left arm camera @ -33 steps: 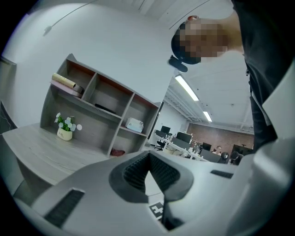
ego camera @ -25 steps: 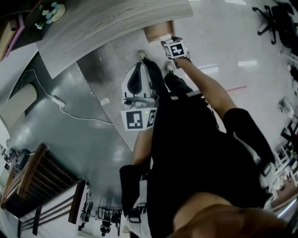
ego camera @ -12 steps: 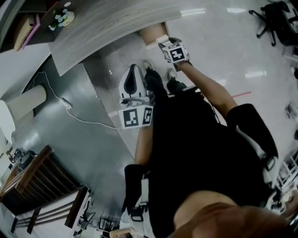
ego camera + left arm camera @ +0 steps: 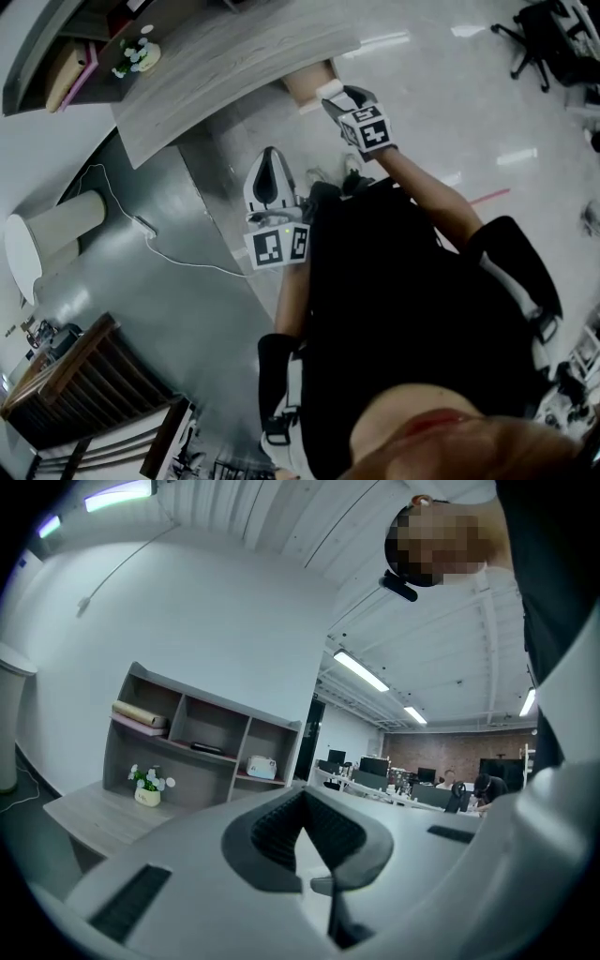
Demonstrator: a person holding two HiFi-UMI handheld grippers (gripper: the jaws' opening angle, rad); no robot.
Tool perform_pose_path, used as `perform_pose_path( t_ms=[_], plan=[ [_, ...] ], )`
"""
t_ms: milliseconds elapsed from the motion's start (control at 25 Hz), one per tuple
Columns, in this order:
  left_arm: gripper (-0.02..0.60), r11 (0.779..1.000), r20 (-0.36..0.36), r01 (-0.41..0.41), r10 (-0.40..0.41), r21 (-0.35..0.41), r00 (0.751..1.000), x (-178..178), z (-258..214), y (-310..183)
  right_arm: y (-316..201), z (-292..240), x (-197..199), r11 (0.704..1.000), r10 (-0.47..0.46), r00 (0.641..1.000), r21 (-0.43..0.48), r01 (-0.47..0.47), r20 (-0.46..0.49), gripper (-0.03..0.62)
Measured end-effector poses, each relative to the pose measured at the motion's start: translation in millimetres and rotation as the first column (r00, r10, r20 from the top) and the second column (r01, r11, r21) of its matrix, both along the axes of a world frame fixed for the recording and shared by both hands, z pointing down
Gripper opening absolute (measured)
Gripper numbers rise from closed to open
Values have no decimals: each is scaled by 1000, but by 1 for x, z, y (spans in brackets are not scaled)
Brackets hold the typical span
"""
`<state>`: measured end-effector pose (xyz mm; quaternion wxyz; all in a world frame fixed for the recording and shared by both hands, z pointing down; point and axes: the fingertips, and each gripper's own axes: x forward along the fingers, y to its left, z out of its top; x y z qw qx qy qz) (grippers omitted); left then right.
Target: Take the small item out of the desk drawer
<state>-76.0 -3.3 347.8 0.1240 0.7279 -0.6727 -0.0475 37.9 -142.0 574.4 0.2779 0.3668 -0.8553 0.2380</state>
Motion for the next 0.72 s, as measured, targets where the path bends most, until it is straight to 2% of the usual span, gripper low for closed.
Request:
perform_pose_path(
  t_ms=[360,720],
  plan=[
    [-3,998,-8,-54,54,31,999,-20,-14,0,20,-83,-11,993,55,994,98,-64,100,245],
    [-3,995,-23,-95,96,40,995,-20,-9,6,61,-155,-15,974,27,983,217,-66,180,245]
  ],
)
